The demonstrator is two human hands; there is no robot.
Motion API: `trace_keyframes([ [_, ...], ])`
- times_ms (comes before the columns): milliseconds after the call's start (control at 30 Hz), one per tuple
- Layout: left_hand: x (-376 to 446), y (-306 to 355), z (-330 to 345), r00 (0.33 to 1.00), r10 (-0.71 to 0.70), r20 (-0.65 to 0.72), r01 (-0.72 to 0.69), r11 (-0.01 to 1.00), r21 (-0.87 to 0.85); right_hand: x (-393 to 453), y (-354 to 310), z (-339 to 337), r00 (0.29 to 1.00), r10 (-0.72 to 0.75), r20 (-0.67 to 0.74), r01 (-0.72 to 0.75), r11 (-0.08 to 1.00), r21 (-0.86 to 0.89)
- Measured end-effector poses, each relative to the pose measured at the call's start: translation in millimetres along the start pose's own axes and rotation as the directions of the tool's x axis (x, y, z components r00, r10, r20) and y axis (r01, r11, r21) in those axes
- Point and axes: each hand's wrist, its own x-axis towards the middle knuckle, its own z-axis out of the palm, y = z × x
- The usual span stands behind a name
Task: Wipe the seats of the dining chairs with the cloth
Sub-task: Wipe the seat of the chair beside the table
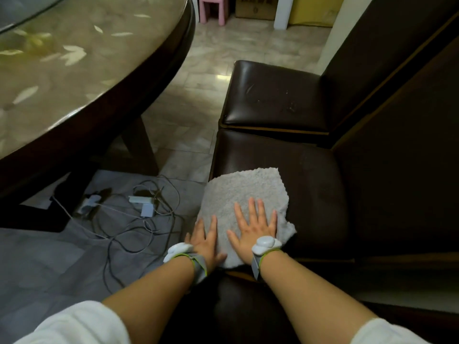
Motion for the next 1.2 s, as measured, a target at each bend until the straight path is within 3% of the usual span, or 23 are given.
trace_keyframes([
  [67,-6.9,6.2,-0.1,0.999,-0.039,-0.005,0.039,0.99,0.138,-13.2,0.4,4.5,1.0,-0.005,-0.001,0.005,1.0,0.001],
  [167,-13.7,26.1,-1.7,0.989,-0.093,-0.118,0.117,0.969,0.219,-23.1,2.5,12.0,1.0,0.01,-0.012,-0.01,1.0,0.002],
  [300,-25.1,42.4,12.9,0.978,0.09,-0.187,-0.064,0.988,0.141,-34.2,3.9,21.7,0.995,0.093,-0.04,-0.089,0.993,0.073],
  [400,-24.5,46.5,16.1,0.965,0.15,-0.215,-0.127,0.985,0.12,-35.4,8.2,22.0,0.988,0.15,-0.032,-0.142,0.974,0.178],
  [667,9.4,83.5,12.0,0.926,0.361,-0.114,-0.303,0.887,0.347,-32.0,53.9,16.2,0.921,0.388,-0.023,-0.368,0.891,0.265],
  [867,26.2,138.3,20.7,0.873,0.485,-0.058,-0.426,0.813,0.396,-34.8,116.9,15.8,0.848,0.531,0.001,-0.507,0.809,0.297],
  [1033,33.1,161.1,33.5,0.886,0.458,-0.067,-0.389,0.814,0.432,-28.8,142.4,19.4,0.859,0.503,-0.101,-0.458,0.84,0.29],
  [1200,47.2,161.4,22.4,0.847,0.522,-0.099,-0.448,0.802,0.396,-13.1,160.9,17.6,0.865,0.47,-0.175,-0.422,0.871,0.253],
])
